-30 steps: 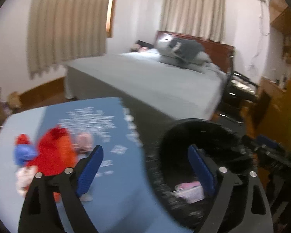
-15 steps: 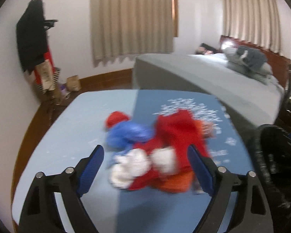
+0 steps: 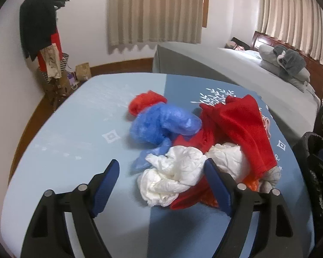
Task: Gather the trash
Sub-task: 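Return both tools to the pile and grasp white tissue with the left tool, then grasp the grey sock with the right tool while the left tool holds the tissue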
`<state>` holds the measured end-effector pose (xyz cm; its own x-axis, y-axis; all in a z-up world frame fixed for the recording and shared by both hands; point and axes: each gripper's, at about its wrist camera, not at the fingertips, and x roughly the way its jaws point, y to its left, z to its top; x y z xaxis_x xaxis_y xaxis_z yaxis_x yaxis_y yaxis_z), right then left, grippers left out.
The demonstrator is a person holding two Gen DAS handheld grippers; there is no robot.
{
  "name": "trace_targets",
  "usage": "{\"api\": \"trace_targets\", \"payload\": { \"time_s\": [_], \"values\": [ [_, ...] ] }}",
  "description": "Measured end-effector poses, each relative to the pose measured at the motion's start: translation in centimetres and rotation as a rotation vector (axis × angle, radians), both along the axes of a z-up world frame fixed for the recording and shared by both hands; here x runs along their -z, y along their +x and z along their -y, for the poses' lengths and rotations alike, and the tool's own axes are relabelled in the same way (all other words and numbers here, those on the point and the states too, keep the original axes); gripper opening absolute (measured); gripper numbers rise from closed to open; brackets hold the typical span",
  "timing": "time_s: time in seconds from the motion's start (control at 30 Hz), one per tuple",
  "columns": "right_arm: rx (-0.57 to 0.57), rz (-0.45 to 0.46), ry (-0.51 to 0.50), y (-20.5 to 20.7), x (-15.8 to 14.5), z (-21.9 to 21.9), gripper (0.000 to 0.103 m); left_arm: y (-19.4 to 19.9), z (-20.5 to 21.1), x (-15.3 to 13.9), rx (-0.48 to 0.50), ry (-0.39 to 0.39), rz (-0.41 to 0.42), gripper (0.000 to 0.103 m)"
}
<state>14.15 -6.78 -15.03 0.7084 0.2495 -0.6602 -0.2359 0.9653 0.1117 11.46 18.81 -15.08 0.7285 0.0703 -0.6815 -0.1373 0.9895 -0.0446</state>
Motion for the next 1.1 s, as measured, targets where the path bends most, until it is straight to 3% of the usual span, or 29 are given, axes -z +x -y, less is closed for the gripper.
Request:
{"api": "trace_targets", "payload": {
  "time_s": [0.13, 0.2, 0.37, 0.77, 1.1],
  "values": [
    [-0.009, -0.008, -0.008, 0.1, 0.4, -0.3, 0.096, 0.6, -0.1, 0.9, 0.027, -0.046, -0.025, 0.076],
    [-0.014, -0.010, -0.011, 0.0, 0.4, -0.5, 0.096, 0.7, -0.2, 1.0, 0.054, -0.090, -0.031, 0.058],
    [-0.033, -0.012, -0.018, -0.2, 0.4, -1.2, 0.096, 0.1, -0.4, -0.2, 0.082, -0.137, -0.005, 0.033],
    [-0.066, -0.014, -0.024, -0.7, 0.5, -2.5, 0.096, -3.4, -1.7, -1.9, 0.050, -0.147, 0.038, 0.030],
    [-0.085, -0.057, -0.047, 0.2, 2.7, -4.3, 0.095, -3.6, -1.9, -0.1, 0.016, -0.098, 0.000, 0.030]
  ]
}}
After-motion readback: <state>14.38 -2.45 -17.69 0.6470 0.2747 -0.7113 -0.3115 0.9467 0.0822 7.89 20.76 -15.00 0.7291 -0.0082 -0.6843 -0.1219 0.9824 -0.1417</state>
